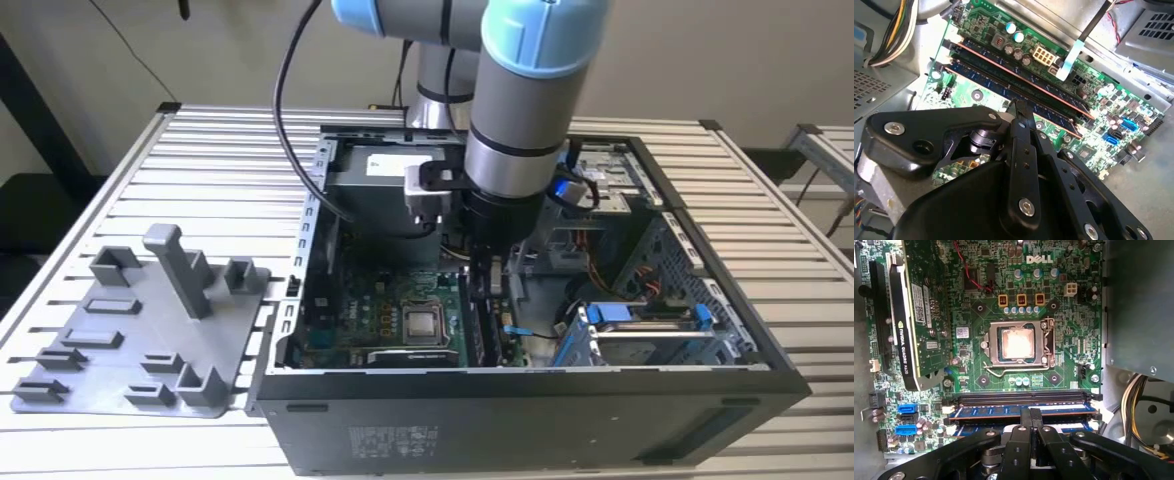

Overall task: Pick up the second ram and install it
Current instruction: 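Press down the second ram until it locks into place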

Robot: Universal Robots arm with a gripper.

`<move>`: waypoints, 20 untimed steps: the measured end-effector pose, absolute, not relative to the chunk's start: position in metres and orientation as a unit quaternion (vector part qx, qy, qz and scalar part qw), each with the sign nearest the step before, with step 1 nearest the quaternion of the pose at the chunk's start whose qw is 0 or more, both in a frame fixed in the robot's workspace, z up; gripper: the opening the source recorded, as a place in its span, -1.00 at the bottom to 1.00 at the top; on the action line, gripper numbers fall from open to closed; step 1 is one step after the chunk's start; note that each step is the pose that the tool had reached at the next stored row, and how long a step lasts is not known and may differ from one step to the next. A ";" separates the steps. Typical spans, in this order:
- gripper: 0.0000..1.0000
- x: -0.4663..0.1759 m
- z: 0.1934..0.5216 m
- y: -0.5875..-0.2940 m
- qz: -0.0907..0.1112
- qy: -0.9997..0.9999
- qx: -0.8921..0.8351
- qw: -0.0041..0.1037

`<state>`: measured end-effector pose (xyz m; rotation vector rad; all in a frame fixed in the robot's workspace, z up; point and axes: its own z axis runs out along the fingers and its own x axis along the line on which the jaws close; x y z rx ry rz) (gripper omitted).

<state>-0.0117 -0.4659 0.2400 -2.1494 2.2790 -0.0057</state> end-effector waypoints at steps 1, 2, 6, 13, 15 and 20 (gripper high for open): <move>-0.79 -0.012 0.240 -0.467 -0.002 0.728 -0.686 0.004; -0.79 -0.012 0.240 -0.468 -0.002 0.728 -0.686 0.004; -0.79 -0.012 0.240 -0.474 -0.002 0.728 -0.686 0.004; -0.79 -0.012 0.239 -0.477 -0.002 0.728 -0.686 0.004; -0.79 -0.012 0.239 -0.477 -0.002 0.728 -0.686 0.004; -0.79 -0.012 0.234 -0.477 -0.002 0.727 -0.686 0.004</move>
